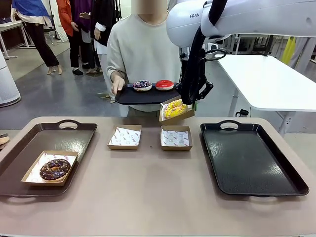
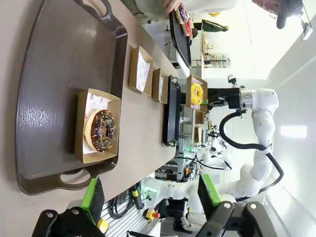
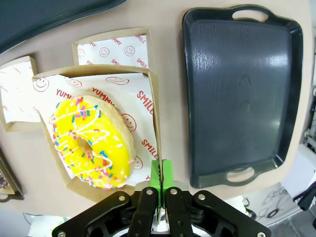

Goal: Individually package the donuts and arrange them on the tray.
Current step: Place the picked Paper togo box on the Handle tray while simultaneously picking up another Paper togo box from the table with the other hand.

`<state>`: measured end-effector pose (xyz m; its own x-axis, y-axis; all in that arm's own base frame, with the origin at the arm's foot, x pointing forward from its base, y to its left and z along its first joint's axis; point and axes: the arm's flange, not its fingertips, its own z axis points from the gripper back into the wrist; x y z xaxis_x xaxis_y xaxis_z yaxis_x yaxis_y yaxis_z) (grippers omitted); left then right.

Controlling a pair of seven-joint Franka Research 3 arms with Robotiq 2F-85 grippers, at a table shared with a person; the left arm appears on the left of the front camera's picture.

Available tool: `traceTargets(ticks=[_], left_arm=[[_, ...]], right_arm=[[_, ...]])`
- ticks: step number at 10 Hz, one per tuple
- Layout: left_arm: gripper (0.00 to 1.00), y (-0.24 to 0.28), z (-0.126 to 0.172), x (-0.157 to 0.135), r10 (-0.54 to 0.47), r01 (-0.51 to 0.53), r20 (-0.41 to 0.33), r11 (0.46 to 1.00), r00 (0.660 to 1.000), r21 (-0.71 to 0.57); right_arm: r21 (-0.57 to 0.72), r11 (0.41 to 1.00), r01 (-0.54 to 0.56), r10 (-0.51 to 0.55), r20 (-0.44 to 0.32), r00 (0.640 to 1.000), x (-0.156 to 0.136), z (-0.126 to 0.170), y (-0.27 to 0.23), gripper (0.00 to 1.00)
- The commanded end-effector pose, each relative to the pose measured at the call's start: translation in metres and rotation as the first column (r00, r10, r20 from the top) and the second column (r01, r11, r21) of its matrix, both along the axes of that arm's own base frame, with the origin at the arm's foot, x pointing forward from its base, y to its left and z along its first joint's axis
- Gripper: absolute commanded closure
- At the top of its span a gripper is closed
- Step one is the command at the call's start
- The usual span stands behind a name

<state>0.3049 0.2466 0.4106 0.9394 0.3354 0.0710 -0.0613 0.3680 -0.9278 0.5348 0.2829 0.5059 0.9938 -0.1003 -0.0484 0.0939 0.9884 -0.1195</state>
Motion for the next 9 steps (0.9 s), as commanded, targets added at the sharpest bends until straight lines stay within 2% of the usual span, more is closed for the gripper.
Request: traceTargets(ticks=[1, 2, 3, 5, 6, 7, 9], left_arm=[[0.0, -0.002, 0.001, -0.003, 0.007, -0.007, 0.021, 1.0, 1.0, -0.009], [0.0, 0.0, 0.0, 0.0, 0.0, 0.0, 0.0, 1.0, 1.0, 0.0], [0.0, -0.009, 0.007, 0.009, -0.065, 0.064, 0.006, 0.997, 0.998, 0.042], [0.0, -0.048, 0.044, 0.041, -0.137, 0.141, -0.033, 0.963, 0.99, 0.229], [0.0, -0.068, 0.063, 0.056, -0.15, 0.159, -0.053, 0.943, 0.987, 0.291], [0.0, -0.088, 0.083, 0.073, -0.164, 0.178, -0.07, 0.918, 0.984, 0.353], [0.0, -0.139, 0.117, 0.108, -0.201, 0.223, -0.097, 0.86, 0.975, 0.459]], right_arm=[[0.001, 1.0, 0.001, -0.001, 0.001, 1.0, -0.005, -0.002, -0.004, 1.0], [0.0, 1.0, 0.0, 0.0, 0.0, 1.0, 0.0, 0.0, 0.0, 0.98], [0.037, 0.998, -0.057, 0.057, -0.007, 0.998, -0.007, 0.007, -0.008, 0.98], [0.085, 0.992, -0.096, 0.094, 0.026, 0.995, -0.034, 0.03, -0.05, 0.98], [0.101, 0.992, -0.08, 0.077, 0.039, 0.996, -0.051, 0.039, -0.077, 0.98], [0.127, 0.991, -0.053, 0.048, 0.042, 0.998, -0.066, 0.04, -0.104, 0.98], [0.16, 0.987, -0.012, 0.007, 0.034, 0.999, -0.092, 0.021, -0.153, 0.98]])
